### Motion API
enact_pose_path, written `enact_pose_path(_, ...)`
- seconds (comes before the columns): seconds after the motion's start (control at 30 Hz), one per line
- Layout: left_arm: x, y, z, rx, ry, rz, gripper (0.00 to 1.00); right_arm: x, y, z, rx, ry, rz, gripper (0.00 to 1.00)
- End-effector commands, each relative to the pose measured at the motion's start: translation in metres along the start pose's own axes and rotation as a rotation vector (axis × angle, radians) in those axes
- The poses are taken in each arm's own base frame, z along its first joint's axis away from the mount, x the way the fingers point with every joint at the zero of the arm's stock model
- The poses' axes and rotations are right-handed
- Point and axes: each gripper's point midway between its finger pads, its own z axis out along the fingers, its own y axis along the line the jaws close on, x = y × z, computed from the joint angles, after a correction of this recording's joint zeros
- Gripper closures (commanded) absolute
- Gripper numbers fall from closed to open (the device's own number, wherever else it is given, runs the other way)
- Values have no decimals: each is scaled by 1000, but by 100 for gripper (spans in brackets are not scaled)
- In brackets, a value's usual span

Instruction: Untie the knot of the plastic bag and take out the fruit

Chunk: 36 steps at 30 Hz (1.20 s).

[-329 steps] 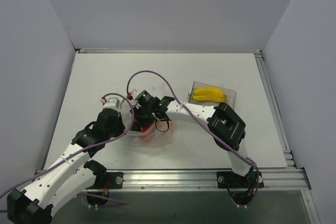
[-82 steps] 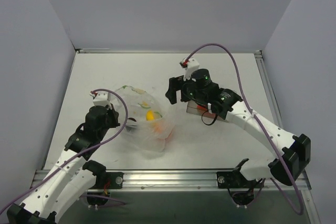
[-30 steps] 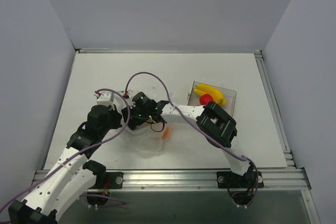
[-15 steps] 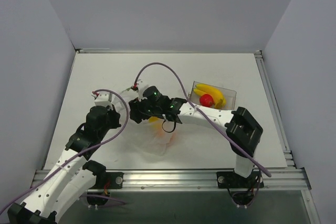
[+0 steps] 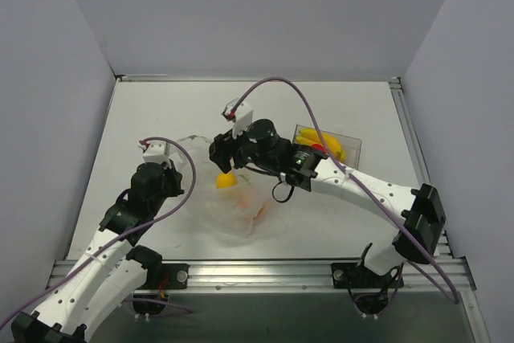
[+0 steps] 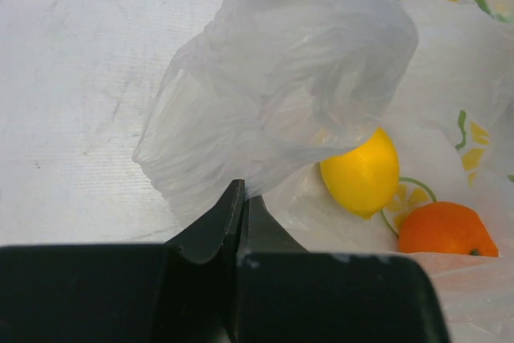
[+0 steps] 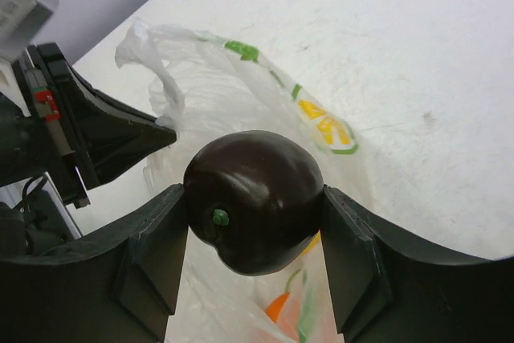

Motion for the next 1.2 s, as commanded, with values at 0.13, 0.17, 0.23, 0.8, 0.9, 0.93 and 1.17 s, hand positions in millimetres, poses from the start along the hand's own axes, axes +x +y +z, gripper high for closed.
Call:
enact_pose_path(0.13,-12,0,-1,-10,-41,-24,100,-41,-114,-88,367,-141,39,90)
enact_pose_path(0.17,-12,0,-2,-8,-41,-24,100,-28,-130,-98,426,-104,47,90)
enact_pose_path(0.23,-12,0,-2,-6,-41,-26,100,-24,-161,-120,527,-114,77,90)
enact_pose_path(0.8,-13,-2,-1,3,-41,-26,100,125,-363,-197,1009,78,545,86)
enact_pose_path(0.9,-13,-2,0,4,-40,-25,100,140,-370,-192,1010,120,569,82)
enact_pose_path(0.93,-13,-2,0,5,-43,-27,100,143,-371,-190,1007,122,581,80)
enact_pose_path(1.17,-12,-3,0,12,-38,-27,100,166,-374,-184,1013,180,607,46)
